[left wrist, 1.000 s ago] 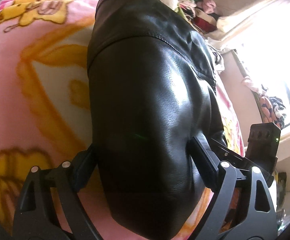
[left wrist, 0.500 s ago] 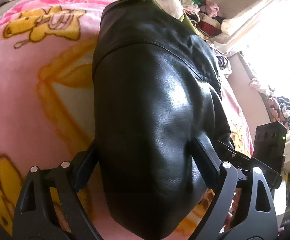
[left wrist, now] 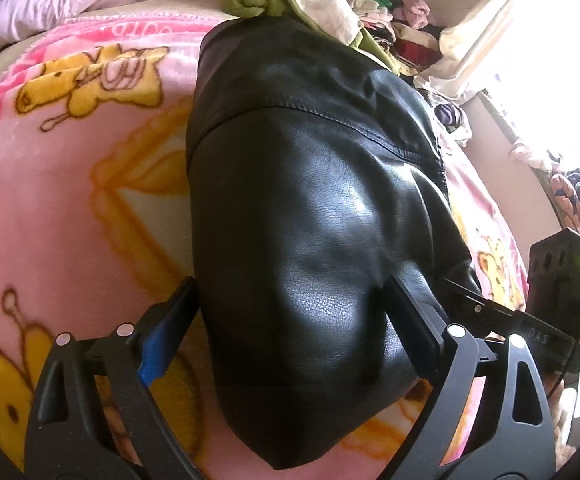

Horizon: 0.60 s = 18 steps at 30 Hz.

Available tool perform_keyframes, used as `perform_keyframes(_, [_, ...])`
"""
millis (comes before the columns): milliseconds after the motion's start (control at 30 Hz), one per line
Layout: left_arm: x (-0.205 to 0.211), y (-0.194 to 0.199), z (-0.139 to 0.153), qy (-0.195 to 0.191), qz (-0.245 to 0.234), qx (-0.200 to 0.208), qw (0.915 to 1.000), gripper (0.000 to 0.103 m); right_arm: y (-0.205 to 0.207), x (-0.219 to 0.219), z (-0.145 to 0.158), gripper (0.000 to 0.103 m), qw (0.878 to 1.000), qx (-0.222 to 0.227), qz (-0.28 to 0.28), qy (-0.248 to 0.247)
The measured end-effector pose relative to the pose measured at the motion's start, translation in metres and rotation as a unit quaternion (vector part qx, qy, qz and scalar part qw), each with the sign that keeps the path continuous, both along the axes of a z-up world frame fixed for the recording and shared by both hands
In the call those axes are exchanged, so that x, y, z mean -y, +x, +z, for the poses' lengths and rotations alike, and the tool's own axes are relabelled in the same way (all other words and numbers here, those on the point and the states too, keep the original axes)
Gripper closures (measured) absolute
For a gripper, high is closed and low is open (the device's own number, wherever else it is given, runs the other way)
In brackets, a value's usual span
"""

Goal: Fold large clothes
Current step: 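Press the folded jacket bundle flat between both tools, then open both tools and withdraw them from the folded jacket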

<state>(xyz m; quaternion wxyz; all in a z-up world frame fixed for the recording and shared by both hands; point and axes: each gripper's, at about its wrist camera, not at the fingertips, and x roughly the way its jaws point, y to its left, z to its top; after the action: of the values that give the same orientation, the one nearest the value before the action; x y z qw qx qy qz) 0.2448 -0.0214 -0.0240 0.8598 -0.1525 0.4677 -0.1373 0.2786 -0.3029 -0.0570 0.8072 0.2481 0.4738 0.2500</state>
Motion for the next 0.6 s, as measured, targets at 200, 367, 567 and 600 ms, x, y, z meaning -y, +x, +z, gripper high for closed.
perform_keyframes(200, [0.000,-0.003,-0.001,-0.002,-0.003,0.006,1.0000,0.018,-0.010,-0.004,0.004,0.037,1.000,0.007,-0.013,-0.021])
perform_keyframes(367, [-0.003,-0.007,-0.002,-0.005,-0.002,0.013,0.9999,0.015,-0.018,-0.008,0.006,0.034,0.999,0.014,-0.025,-0.036])
perform_keyframes(567, [-0.006,-0.011,-0.003,-0.015,-0.003,0.015,0.9998,0.014,-0.023,-0.004,-0.001,0.024,0.998,0.005,-0.048,-0.030])
perform_keyframes(600, [-0.007,-0.012,-0.002,-0.016,-0.004,0.016,0.9997,0.014,-0.024,-0.004,-0.001,0.023,0.998,0.005,-0.052,-0.031])
